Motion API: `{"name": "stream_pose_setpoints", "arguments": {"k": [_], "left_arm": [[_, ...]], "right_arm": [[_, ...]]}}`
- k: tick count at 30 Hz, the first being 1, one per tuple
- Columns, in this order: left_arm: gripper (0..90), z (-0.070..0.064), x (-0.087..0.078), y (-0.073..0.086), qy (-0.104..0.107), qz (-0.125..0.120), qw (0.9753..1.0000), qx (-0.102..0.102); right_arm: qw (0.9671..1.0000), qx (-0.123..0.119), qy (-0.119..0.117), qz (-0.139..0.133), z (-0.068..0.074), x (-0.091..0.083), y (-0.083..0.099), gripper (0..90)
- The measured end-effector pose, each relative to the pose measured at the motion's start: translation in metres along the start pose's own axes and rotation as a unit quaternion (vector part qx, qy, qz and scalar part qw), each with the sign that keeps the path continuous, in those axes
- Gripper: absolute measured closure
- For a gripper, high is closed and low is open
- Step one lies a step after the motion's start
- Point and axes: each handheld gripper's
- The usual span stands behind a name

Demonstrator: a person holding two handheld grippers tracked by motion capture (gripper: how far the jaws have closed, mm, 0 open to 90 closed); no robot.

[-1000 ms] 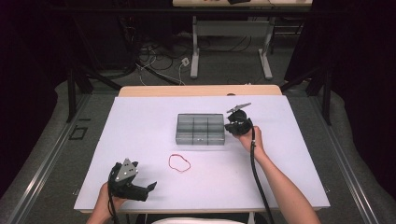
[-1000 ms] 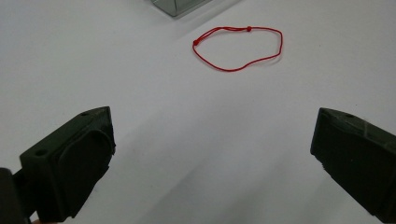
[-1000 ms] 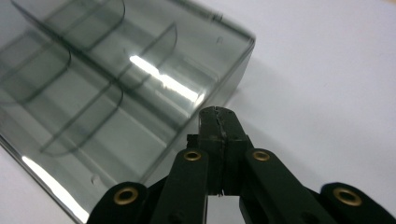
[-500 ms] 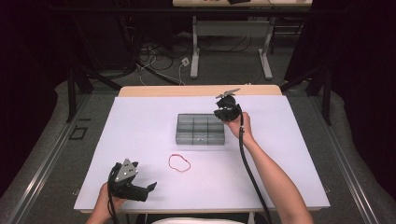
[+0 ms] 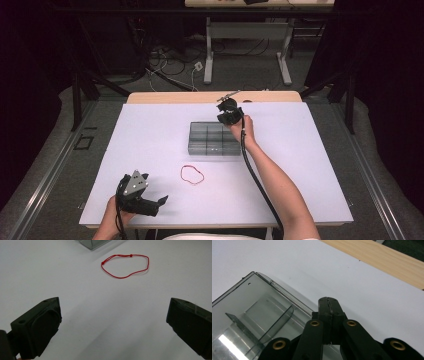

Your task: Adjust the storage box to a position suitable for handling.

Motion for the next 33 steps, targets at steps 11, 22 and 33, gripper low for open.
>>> {"name": "stream_pose_setpoints", "arguments": {"k": [11,22,33], "left_arm": [[0.0,0.0,0.0,0.0,0.002,-0.001,1.0,0.001],[0.0,0.0,-0.001,0.0,0.004,-0.001,1.0,0.002],[0.0,0.0,0.0,0.0,0.004,-0.003,1.0,0.003]], "right_arm": [[0.9992,-0.011,0.022,0.03,0.007,0.018,-0.009,90.0],[0.9993,0.0,0.023,0.029,0.006,0.023,-0.006,90.0],[0.9994,-0.01,0.022,0.025,0.01,0.023,-0.005,90.0]]}}
Point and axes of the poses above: each handheld gripper's, and its own axes: x roughly forward along the jaws, y roughly out of its underside, z roughly to its left, and after that the axes turned 5 degrees about -y, right-handed
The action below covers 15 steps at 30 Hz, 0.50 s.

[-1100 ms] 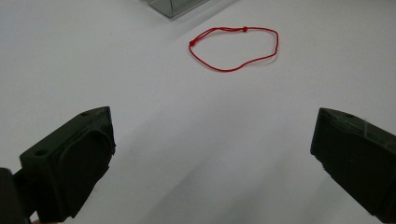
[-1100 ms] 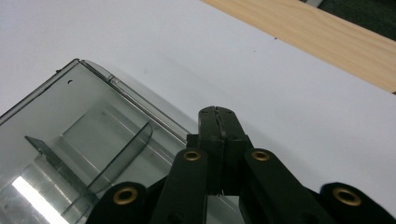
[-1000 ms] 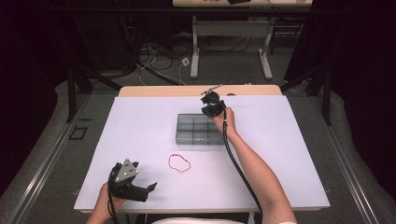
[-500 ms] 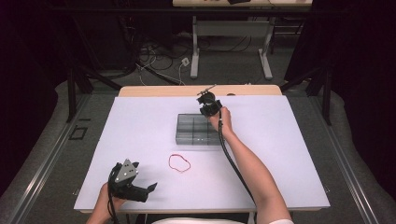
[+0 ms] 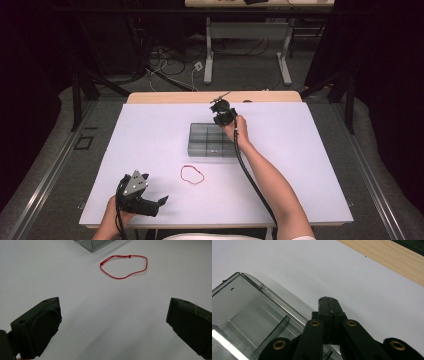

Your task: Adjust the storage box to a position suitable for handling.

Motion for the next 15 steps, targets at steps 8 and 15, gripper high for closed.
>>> {"name": "stream_pose_setpoints", "arguments": {"k": [8,15], "left_arm": [[0.0,0.0,-0.001,0.0,0.0,0.002,1.0,-0.001],[0.0,-0.001,0.0,0.0,-0.001,0.0,1.0,-0.003]], "right_arm": [[0.9999,-0.012,-0.006,0.003,0.006,-0.001,0.003,90.0],[0.9998,-0.016,-0.007,0.012,0.013,-0.004,0.006,90.0]]}}
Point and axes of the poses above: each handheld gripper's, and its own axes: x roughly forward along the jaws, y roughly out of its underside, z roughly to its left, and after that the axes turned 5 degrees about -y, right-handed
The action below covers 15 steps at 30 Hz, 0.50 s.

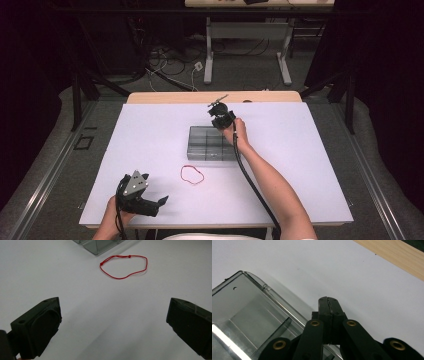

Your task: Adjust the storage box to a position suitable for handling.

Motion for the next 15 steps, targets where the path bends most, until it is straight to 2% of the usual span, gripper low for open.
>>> {"name": "stream_pose_setpoints", "arguments": {"k": [2,5,7,8,11,12,13,15], "left_arm": [[0.0,0.0005,-0.0006,-0.0002,0.001,0.002,1.0,0.003],[0.0,0.0008,-0.0009,0.0,0.001,0.002,1.0,0.001],[0.0,0.0011,-0.0009,0.0,0.002,0.002,1.0,0.002],[0.0,0.0011,-0.0009,0.0,0.002,0.003,1.0,0.002],[0.0,0.0006,-0.0005,-0.0001,0.002,0.002,1.0,0.001],[0.0,0.0005,-0.0007,-0.0001,0.002,0.003,1.0,0.002],[0.0,0.0004,-0.001,0.0,0.002,0.002,1.0,0.002],[0.0,0.001,-0.0011,0.0004,0.001,0.003,1.0,0.001]], "right_arm": [[1.0,-0.008,0.0,-0.005,0.0008,0.0004,0.0004,90.0],[1.0,-0.002,-0.002,-0.004,0.0037,-0.0003,0.002,90.0],[0.9999,-0.009,-0.005,-0.005,0.0039,-0.0006,0.003,90.0],[1.0,-0.002,-0.007,-0.004,0.0053,-0.001,0.0034,90.0],[0.9998,-0.017,-0.008,-0.005,0.0067,-0.0012,0.0044,90.0],[0.9999,-0.009,-0.006,0.001,0.0087,-0.0021,0.0043,90.0],[0.9999,-0.014,-0.005,0.003,0.0081,-0.0033,0.0035,90.0],[0.9999,-0.012,-0.009,-0.007,0.0083,-0.0086,0.0036,89.3]]}}
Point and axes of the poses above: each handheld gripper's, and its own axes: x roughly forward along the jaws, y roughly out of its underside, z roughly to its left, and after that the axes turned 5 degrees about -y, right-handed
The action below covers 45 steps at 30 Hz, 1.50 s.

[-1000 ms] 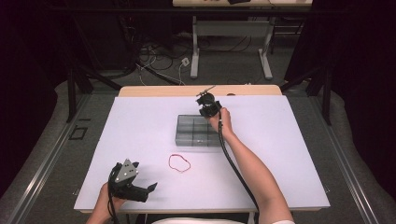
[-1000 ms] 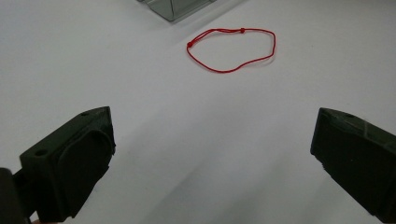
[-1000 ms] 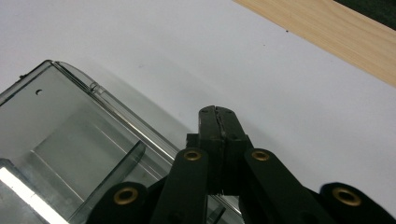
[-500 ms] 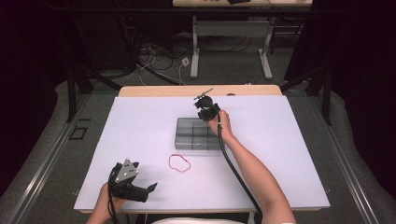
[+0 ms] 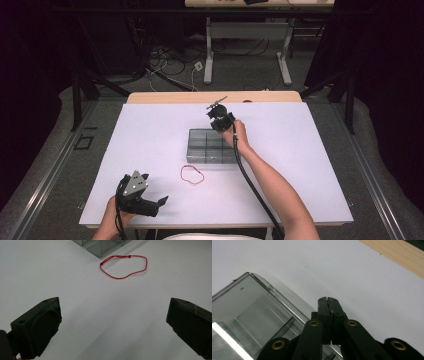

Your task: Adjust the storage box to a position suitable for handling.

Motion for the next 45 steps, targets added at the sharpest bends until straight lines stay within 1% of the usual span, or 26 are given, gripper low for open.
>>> {"name": "stream_pose_setpoints", "arguments": {"k": [2,6,7,8,9,11,12,14,15,16,19,20,22,24,26,28,29,30,34,36,38,39,40,42,43,45], "left_arm": [[0.0,0.001,0.001,0.0,-0.003,0.0,1.0,0.002],[0.0,0.0,0.0,0.0,-0.006,-0.002,1.0,0.0],[0.0,0.0,-0.001,0.0,-0.008,-0.004,1.0,-0.001],[0.0,0.0,-0.001,0.0,-0.008,-0.004,1.0,0.0],[0.0,0.0,-0.001,0.0,-0.01,-0.005,0.9999,0.0],[0.0,0.0,0.0,0.001,-0.005,-0.003,1.0,-0.004],[0.0,0.001,-0.001,0.0,-0.003,0.004,1.0,-0.002],[0.0,0.002,0.0,0.0,-0.001,0.005,1.0,-0.001],[0.0,0.001,-0.001,0.0,-0.002,0.004,1.0,-0.002],[0.0,0.0,0.0,0.001,-0.004,-0.002,1.0,-0.002],[0.0,0.0,0.0,0.0,-0.002,0.004,1.0,-0.001],[0.0,0.0,0.001,0.0,-0.006,0.002,1.0,-0.001],[0.0,0.0,0.001,0.0,-0.008,0.001,1.0,0.002],[0.0,-0.001,0.001,0.0,-0.007,0.002,1.0,0.002],[0.0,-0.001,0.001,0.0,-0.003,0.005,1.0,0.003],[0.0,0.0,0.001,0.0,-0.004,0.002,1.0,0.001],[0.0,0.0,0.001,0.0,-0.006,0.001,1.0,0.003],[0.0,0.0,0.001,0.0,-0.006,0.002,1.0,0.002],[0.0,-0.001,0.002,0.0,-0.006,0.006,1.0,0.002],[0.0,-0.001,0.002,-0.001,-0.008,0.006,0.9999,0.0],[0.0,-0.001,0.002,-0.001,-0.01,0.007,0.9999,0.002],[0.0,-0.002,0.002,-0.001,-0.009,0.006,0.9999,0.001],[0.0,-0.002,0.002,-0.001,-0.01,0.008,0.9999,0.002],[0.0,0.0,0.002,0.0,-0.01,0.007,0.9999,0.004],[0.0,0.0,0.002,0.0,-0.009,0.007,0.9999,0.004],[0.0,0.0,0.002,0.0,-0.007,0.006,1.0,0.002]], "right_arm": [[0.9999,-0.008,-0.006,-0.011,0.0,-0.01,0.0,87.2],[0.9991,-0.013,-0.028,-0.028,0.003,-0.034,0.005,84.1],[0.9991,-0.01,-0.033,-0.024,0.005,-0.039,0.006,83.7],[0.9986,-0.009,-0.041,-0.031,0.006,-0.044,0.01,82.4],[0.9985,-0.011,-0.047,-0.024,0.007,-0.049,0.012,79.8],[0.9977,-0.021,-0.061,-0.019,0.01,-0.059,0.02,78.3],[0.9972,-0.021,-0.066,-0.027,0.012,-0.063,0.025,76.7],[0.996,-0.016,-0.083,-0.027,0.013,-0.072,0.036,74.3],[0.996,-0.015,-0.086,-0.016,0.014,-0.076,0.039,73.0],[0.9954,-0.017,-0.092,-0.02,0.015,-0.081,0.047,70.8],[0.9943,-0.012,-0.103,-0.025,0.019,-0.092,0.063,65.4],[0.9938,-0.011,-0.106,-0.032,0.02,-0.096,0.068,62.0],[0.9929,-0.009,-0.116,-0.026,0.021,-0.106,0.077,58.1],[0.9923,-0.005,-0.119,-0.034,0.022,-0.114,0.086,52.7],[0.9919,-0.01,-0.124,-0.027,0.023,-0.121,0.094,49.7],[0.9909,-0.009,-0.131,-0.03,0.025,-0.127,0.103,45.7],[0.991,-0.009,-0.129,-0.036,0.026,-0.129,0.108,43.8],[0.991,-0.005,-0.13,-0.031,0.027,-0.132,0.112,42.0],[0.9891,-0.004,-0.143,-0.037,0.031,-0.14,0.13,34.4],[0.9887,-0.002,-0.147,-0.031,0.033,-0.142,0.137,30.5],[0.987,-0.002,-0.156,-0.04,0.036,-0.142,0.145,28.5],[0.9876,-0.011,-0.153,-0.033,0.038,-0.144,0.148,27.3],[0.9875,-0.012,-0.152,-0.038,0.04,-0.144,0.151,25.7],[0.9868,-0.019,-0.158,-0.029,0.04,-0.144,0.156,23.0],[0.9871,-0.017,-0.158,-0.019,0.041,-0.144,0.157,22.2],[0.9873,-0.021,-0.156,-0.018,0.042,-0.141,0.159,19.8]]}}
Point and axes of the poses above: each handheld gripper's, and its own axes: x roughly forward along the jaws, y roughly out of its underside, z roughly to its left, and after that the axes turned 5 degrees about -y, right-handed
